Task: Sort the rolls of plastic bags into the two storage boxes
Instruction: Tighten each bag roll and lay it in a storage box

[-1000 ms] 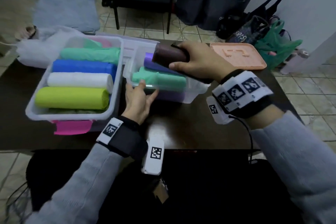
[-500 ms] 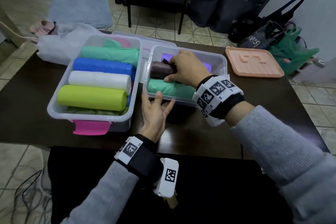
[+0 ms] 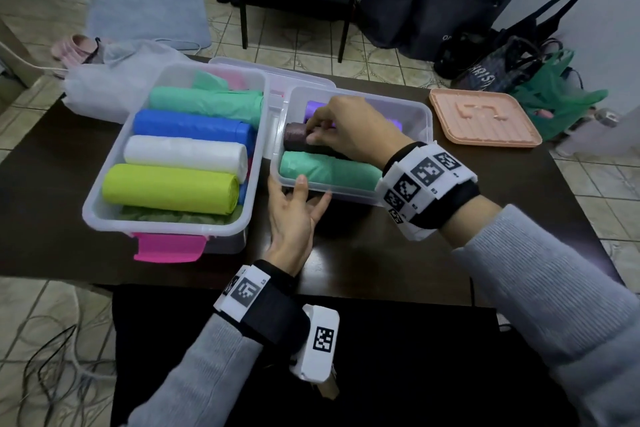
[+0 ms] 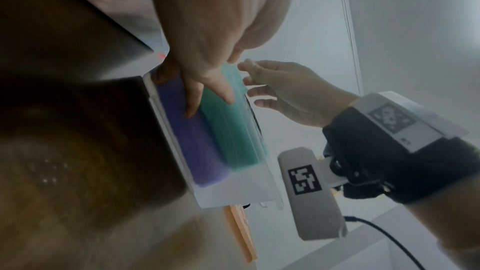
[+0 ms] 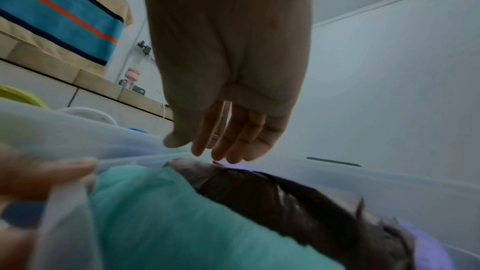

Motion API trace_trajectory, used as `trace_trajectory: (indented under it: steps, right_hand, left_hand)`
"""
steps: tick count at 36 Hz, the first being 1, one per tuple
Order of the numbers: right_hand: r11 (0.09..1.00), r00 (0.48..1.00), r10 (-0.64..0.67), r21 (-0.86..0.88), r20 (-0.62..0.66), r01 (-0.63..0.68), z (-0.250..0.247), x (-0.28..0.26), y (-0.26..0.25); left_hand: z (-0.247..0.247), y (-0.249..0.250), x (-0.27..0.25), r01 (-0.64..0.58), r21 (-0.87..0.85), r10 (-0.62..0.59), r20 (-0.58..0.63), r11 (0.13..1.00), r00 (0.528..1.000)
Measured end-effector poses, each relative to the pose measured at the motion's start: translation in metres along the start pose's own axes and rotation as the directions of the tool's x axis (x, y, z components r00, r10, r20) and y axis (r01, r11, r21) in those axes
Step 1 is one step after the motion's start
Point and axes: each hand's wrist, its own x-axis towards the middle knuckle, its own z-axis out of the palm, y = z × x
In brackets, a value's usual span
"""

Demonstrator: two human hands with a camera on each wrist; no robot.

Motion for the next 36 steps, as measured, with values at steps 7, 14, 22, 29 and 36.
trace_trajectory:
  steps: [7, 14, 22, 29, 36]
  right_hand:
    - [0.991, 0.987, -0.125, -0.042, 0.099, 0.129, 0.011, -0.019, -0.001]
    - [0.956, 0.961, -0.269, -0.105, 0.062, 0.274, 0.023, -0.041, 0.009]
    - [0.955, 0.969, -0.245, -0.181, -0.041, 0.234, 0.024, -0.064, 0.015]
    - [0.980, 0.980, -0.146, 0.113, -0.136, 0.162, 0.041, -0.069, 0.021]
    - [0.964, 0.982, -0.041, 0.252, -0.182, 0.087, 0.046, -0.065, 0.021]
  left_hand:
    - [0.002, 0.002, 0.002, 0.001, -0.017, -0.001, 0.017, 1.000, 1.000]
    - [0.007, 0.007, 0.004, 0.031, -0.025, -0.031, -0.004, 0.999, 1.000]
    - [0.011, 0.009, 0.005, 0.031, 0.039, -0.029, -0.032, 0.999, 0.999]
    - [0.018, 0.015, 0.007, 0.055, 0.030, -0.053, -0.071, 0.998, 0.996]
    - [0.030, 0.029, 0.017, 0.225, 0.169, -0.179, -0.249, 0.960, 0.952]
